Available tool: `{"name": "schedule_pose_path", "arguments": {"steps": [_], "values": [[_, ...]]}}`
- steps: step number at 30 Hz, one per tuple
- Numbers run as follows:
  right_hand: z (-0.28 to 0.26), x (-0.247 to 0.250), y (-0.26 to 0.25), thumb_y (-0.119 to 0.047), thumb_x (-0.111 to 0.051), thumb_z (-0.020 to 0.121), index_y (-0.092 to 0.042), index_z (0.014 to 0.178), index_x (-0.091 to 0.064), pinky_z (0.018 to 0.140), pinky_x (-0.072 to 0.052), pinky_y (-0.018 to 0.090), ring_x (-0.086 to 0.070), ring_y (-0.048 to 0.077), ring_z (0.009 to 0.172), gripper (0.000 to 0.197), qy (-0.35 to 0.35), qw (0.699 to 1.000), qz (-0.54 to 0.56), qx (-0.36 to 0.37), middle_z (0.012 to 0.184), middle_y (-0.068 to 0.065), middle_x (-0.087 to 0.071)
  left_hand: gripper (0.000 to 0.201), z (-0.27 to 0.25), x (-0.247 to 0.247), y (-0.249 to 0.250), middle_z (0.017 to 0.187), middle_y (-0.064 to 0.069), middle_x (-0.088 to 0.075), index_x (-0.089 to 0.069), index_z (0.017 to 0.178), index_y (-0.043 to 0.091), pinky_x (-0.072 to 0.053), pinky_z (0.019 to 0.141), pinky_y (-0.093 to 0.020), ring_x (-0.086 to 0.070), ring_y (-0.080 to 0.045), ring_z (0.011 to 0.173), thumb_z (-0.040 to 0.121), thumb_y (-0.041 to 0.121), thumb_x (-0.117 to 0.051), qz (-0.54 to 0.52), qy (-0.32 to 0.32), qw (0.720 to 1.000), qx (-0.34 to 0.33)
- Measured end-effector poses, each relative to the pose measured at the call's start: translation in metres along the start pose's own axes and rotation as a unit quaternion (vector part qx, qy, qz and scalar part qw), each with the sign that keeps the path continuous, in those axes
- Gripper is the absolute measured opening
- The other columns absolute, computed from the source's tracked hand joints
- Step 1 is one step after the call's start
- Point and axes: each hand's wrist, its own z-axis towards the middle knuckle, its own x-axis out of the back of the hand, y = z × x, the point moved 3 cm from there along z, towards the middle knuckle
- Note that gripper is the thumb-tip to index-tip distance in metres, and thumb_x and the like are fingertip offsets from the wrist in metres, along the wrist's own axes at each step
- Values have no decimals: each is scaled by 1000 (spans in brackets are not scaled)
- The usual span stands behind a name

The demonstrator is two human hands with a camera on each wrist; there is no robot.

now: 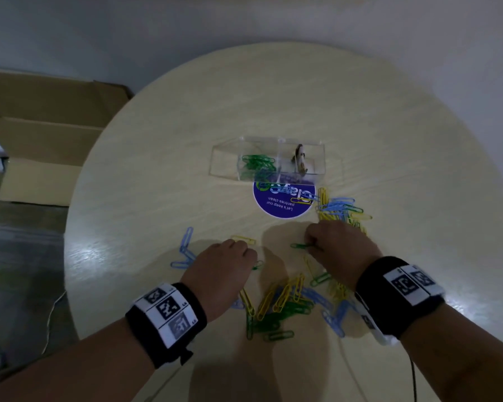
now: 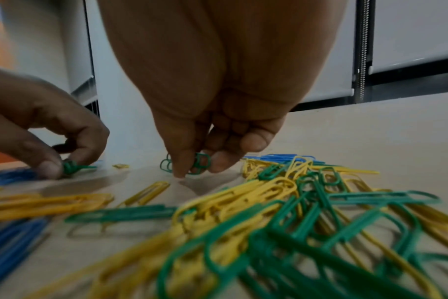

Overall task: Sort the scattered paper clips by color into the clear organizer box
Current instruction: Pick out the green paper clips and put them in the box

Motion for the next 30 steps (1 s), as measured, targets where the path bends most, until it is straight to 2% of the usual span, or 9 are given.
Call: {"name": "schedule_pose_path", "arguments": {"steps": [3, 7, 10, 13, 16, 22, 25, 27, 30], "values": [[2, 22, -5, -24, -64, 82, -26, 85, -60, 69, -49, 34, -61, 23, 79, 5, 66, 994, 82, -14, 83, -2, -65, 10, 16, 21, -21, 96, -3, -61, -59, 100, 20, -47, 73, -37, -59, -25, 86, 91, 23, -59, -147, 48, 982, 109], [33, 64, -16, -15, -72, 76, -23, 81, -66, 62, -44, 20, -58, 9, 64, 11, 184, 953, 235, -52, 70, -7, -64, 10, 54, 67, -50, 92, 4, -68, -63, 100, 21, -47, 71, -29, -63, -17, 78, 91, 24, -60, -248, 181, 928, 209], [66, 84, -23, -17, -72, 72, -19, 79, -69, 69, -49, 26, -64, 17, 73, 8, 216, 939, 252, -90, 74, 0, -70, 16, 84, 89, -66, 94, 0, -70, -67, 104, 16, -45, 74, -24, -65, -18, 83, 91, 24, -62, -260, 216, 911, 236], [90, 85, -30, -25, -73, 74, -16, 80, -72, 79, -56, 38, -69, 25, 79, 11, 179, 936, 276, -124, 78, 6, -73, 26, 105, 91, -76, 105, -6, -72, -68, 111, 10, -49, 83, -28, -66, -22, 95, 90, 26, -64, -265, 216, 906, 249], [86, 82, -33, -29, -71, 78, -15, 103, -72, 88, -50, 28, -67, 22, 96, 29, 179, 941, 256, -129, 100, 5, -73, 36, 105, 85, -77, 118, -8, -67, -63, 123, 11, -50, 92, -35, -66, -25, 98, 91, 28, -63, -287, 212, 900, 249], [-15, 37, -27, -20, -68, 83, -24, 99, -71, 70, -35, 15, -62, 11, 82, 17, 196, 952, 205, -114, 87, -7, -66, 23, 40, 60, -53, 102, -1, -62, -67, 114, 22, -47, 81, -33, -59, -18, 83, 92, 25, -61, -217, 189, 950, 122], [-66, -5, -21, -17, -65, 82, -19, 103, -70, 84, -36, 25, -61, 25, 94, 21, 179, 975, 107, -80, 99, 2, -70, 20, 0, 25, -9, 101, -2, -65, -70, 107, 19, -46, 80, -39, -57, -23, 90, 89, 19, -61, -190, 112, 974, -43], [-92, -31, -19, -21, -62, 78, -17, 106, -68, 90, -37, 32, -59, 30, 99, 28, 157, 985, 49, -51, 105, 6, -69, 26, -22, -2, 26, 117, -2, -64, -65, 114, 18, -46, 85, -39, -56, -25, 100, 90, 24, -57, -139, 63, 978, -138], [-114, -65, -18, -39, -60, 79, -23, 126, -56, 105, -35, 38, -47, 32, 124, 50, 82, 996, -4, -23, 130, 4, -56, 44, -44, -35, 48, 140, 2, -50, -52, 132, 23, -43, 96, -41, -46, -23, 123, 90, 34, -55, -70, 1, 987, -145]]}}
